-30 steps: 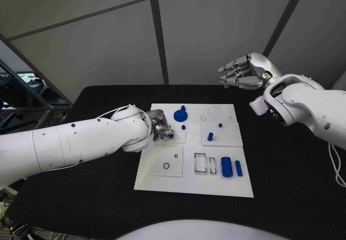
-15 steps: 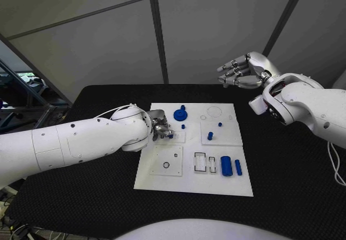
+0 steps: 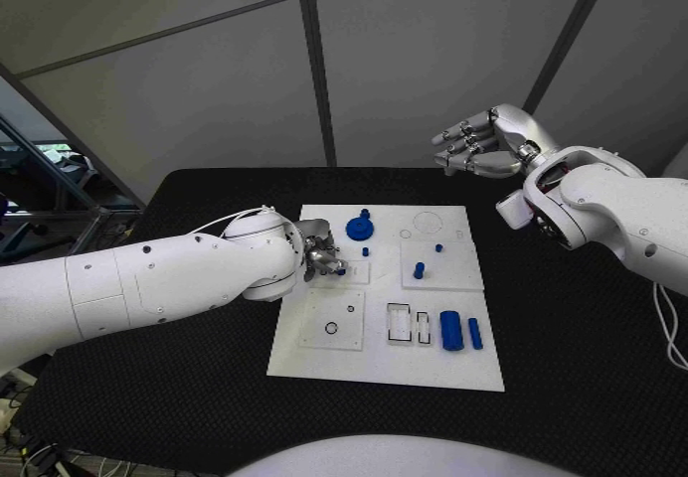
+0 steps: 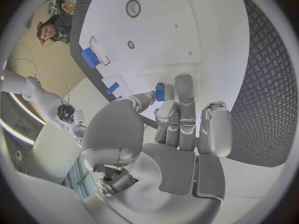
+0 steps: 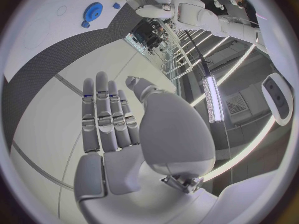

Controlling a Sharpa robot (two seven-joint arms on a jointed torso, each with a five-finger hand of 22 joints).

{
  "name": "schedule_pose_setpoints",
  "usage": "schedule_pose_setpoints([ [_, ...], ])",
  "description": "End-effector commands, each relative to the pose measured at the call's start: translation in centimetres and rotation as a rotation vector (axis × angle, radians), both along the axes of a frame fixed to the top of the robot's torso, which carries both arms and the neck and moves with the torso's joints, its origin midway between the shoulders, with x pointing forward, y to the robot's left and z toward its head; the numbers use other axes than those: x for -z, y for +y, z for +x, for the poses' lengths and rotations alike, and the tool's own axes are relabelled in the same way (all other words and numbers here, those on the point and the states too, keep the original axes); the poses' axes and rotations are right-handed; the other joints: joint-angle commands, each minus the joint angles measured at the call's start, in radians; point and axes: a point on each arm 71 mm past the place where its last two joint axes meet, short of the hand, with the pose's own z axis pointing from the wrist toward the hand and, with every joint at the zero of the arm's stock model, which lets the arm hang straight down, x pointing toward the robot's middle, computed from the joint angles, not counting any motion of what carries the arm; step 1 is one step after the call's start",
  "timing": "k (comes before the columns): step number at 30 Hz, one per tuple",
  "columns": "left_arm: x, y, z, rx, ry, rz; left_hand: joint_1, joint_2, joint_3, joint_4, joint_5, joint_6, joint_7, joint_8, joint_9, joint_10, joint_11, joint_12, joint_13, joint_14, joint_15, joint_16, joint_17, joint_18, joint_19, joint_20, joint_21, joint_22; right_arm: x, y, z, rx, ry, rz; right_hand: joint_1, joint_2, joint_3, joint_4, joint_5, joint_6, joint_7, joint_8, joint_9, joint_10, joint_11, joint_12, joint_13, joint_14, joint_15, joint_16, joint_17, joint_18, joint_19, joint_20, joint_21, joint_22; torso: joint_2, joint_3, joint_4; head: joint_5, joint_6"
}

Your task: Assemble the parts on the task board

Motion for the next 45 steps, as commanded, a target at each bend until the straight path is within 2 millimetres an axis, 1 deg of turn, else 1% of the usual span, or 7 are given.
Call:
schedule_pose_setpoints([
  [1,0.38,0.19,-0.04,0.01,0.021,0.035,-0.013,0.001,0.182,-0.175,0.007,0.003,-0.003,0.006,0.002,0.003,-0.002,-0.005,-0.001,0.002,-0.007,-0.006,0.001,-0.004,-0.005,-0.002,-0.005,0.019,-0.13,0.13,-0.02,-0.01,-0.002,-0.007,-0.008,-0.002,-0.001,0.006,0.005,0.004,0.006,-0.001,0.001,-0.004,0.001,-0.006,-0.001,-0.002,0.008,-0.004,-0.001,0.009,-0.003,0.007,-0.003,-0.001,0.001,0.0001,0.0,0.0,0.0],
  [7,0.52,0.0,0.0,0.021,0.037,0.042,-0.051,-0.01,0.166,-0.166,0.008,0.014,-0.012,0.019,0.012,0.007,-0.008,-0.005,-0.002,0.003,-0.009,-0.007,0.003,-0.003,-0.009,-0.004,-0.01,0.014,-0.12,0.02,-0.02,-0.007,0.0,-0.008,-0.008,-0.001,0.0,0.007,0.006,0.004,0.006,-0.001,0.002,-0.004,0.001,-0.006,-0.001,-0.003,0.008,-0.005,-0.001,0.009,-0.003,0.007,-0.004,-0.002,0.001,0.0009,-0.0026,0.0,-0.003],
  [11,0.63,-0.09,0.08,0.025,0.051,0.045,-0.081,-0.014,0.138,-0.147,0.006,0.016,-0.017,0.021,0.014,0.005,-0.01,-0.011,-0.008,0.003,-0.011,-0.009,0.002,-0.001,-0.013,-0.005,-0.015,0.008,-0.09,-0.04,-0.02,-0.005,0.003,-0.009,-0.007,-0.001,0.001,0.006,0.011,0.003,0.006,-0.001,0.001,-0.006,0.002,-0.007,-0.003,-0.004,0.009,-0.007,-0.002,0.009,-0.004,0.008,-0.007,-0.003,0.0,-0.0007,-0.0008,-0.006,-0.005],
  [15,0.69,-0.06,0.19,0.022,0.059,0.043,-0.113,-0.018,0.102,-0.121,0.004,0.022,-0.02,0.021,0.013,0.003,-0.012,-0.012,-0.009,0.004,-0.012,-0.009,0.004,-0.001,-0.015,-0.006,-0.018,0.006,-0.06,-0.03,-0.02,-0.007,0.009,-0.009,-0.007,-0.001,0.002,0.006,0.014,0.003,0.006,-0.001,0.001,-0.007,0.002,-0.007,-0.004,-0.005,0.009,-0.009,-0.002,0.009,-0.004,0.008,-0.009,-0.004,0.001,0.0005,-0.0008,-0.003,-0.005],
  [26,0.75,-0.28,0.34,0.012,0.072,0.024,-0.16,-0.008,0.053,-0.074,0.005,0.034,-0.022,0.019,0.01,0.004,-0.013,-0.008,-0.005,0.005,-0.013,-0.01,0.005,-0.001,-0.013,-0.007,-0.021,0.008,0.01,0.07,0.06,-0.006,0.025,0.007,-0.011,0.0,0.002,0.009,0.014,0.003,0.007,-0.001,0.001,-0.008,0.003,-0.007,-0.005,-0.004,0.01,-0.01,-0.002,0.009,-0.004,0.009,-0.01,-0.005,0.0,-0.0001,-0.0005,-0.006,-0.009],
  [37,0.79,-0.35,0.55,0.01,0.074,0.025,-0.194,0.0,0.021,-0.039,0.004,0.044,-0.024,0.022,0.009,0.013,-0.014,0.006,0.01,0.006,-0.014,-0.009,0.007,-0.004,-0.003,-0.008,-0.014,0.021,0.04,0.33,0.03,-0.008,0.029,0.006,-0.012,0.004,0.004,0.011,0.015,0.003,0.007,-0.001,0.001,-0.01,0.004,-0.008,-0.007,-0.005,0.011,-0.012,-0.002,0.009,-0.005,0.01,-0.013,-0.006,0.001,0.0017,0.0002,-0.008,-0.009],
  [45,0.84,-0.39,0.65,0.01,0.077,0.028,-0.228,0.005,-0.037,0.0,0.003,0.052,-0.024,0.023,0.008,0.018,-0.015,0.015,0.019,0.006,-0.014,-0.01,0.008,-0.006,0.003,-0.009,-0.01,0.031,0.06,0.45,-0.01,-0.011,0.033,0.004,-0.012,0.004,0.004,0.011,0.015,0.003,0.007,-0.001,0.001,-0.01,0.004,-0.008,-0.007,-0.005,0.011,-0.012,-0.002,0.009,-0.005,0.01,-0.013,-0.006,0.0,-0.0001,-0.0007,-0.009,-0.01],
])
